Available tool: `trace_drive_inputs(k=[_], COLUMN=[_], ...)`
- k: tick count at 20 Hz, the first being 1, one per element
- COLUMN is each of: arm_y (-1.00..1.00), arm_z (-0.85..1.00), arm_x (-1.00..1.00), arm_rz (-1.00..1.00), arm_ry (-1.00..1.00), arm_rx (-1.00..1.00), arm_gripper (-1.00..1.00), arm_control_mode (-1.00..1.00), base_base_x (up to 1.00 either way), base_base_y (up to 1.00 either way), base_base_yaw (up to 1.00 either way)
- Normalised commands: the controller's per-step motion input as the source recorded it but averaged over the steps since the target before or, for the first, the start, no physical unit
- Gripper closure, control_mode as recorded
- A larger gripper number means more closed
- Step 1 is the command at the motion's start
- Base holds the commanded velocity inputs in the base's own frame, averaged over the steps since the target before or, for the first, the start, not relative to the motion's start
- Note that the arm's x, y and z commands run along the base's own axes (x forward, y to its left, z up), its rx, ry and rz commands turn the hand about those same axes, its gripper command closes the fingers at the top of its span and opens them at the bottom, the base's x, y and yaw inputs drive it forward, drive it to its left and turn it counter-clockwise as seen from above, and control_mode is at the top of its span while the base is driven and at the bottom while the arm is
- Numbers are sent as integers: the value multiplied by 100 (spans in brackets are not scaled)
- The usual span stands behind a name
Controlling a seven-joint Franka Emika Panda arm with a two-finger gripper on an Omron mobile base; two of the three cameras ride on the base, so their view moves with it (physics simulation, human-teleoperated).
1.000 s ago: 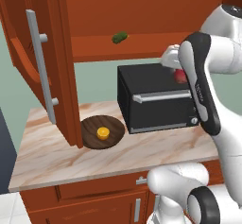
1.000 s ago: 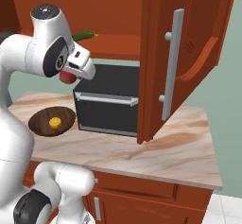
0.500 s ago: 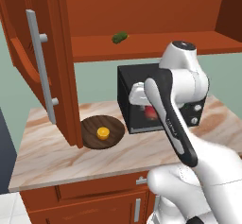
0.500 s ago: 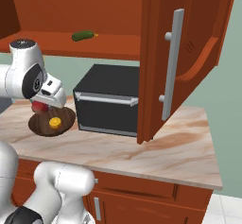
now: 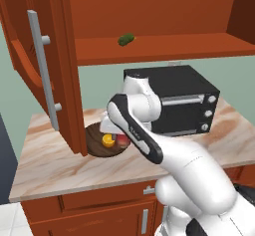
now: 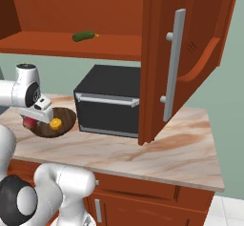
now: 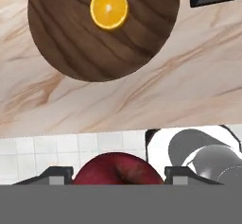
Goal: Open the cabinet. Pick the orange and apple from the cabinet and place them into the bowl. Then close the cabinet.
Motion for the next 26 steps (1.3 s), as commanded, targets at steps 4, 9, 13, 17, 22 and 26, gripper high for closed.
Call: trace_drive_inputs(k=[4,9,13,17,22,26], arm_y=[65,13,0,0,0,2], arm_z=[-56,-21,-24,-39,-48,-14], arm_x=[100,100,90,38,19,3], arm_rz=[0,-5,-1,0,1,2], arm_ry=[8,0,0,-1,-2,-5], arm_rx=[-9,-7,-5,-7,-4,0], arm_gripper=[100,100,100,100,100,100], arm_control_mode=[-100,-100,-100,-100,-100,-100], base_base_x=[0,0,0,0,0,0], base_base_y=[0,0,0,0,0,0], base_base_yaw=[0,0,0,0,0,0])
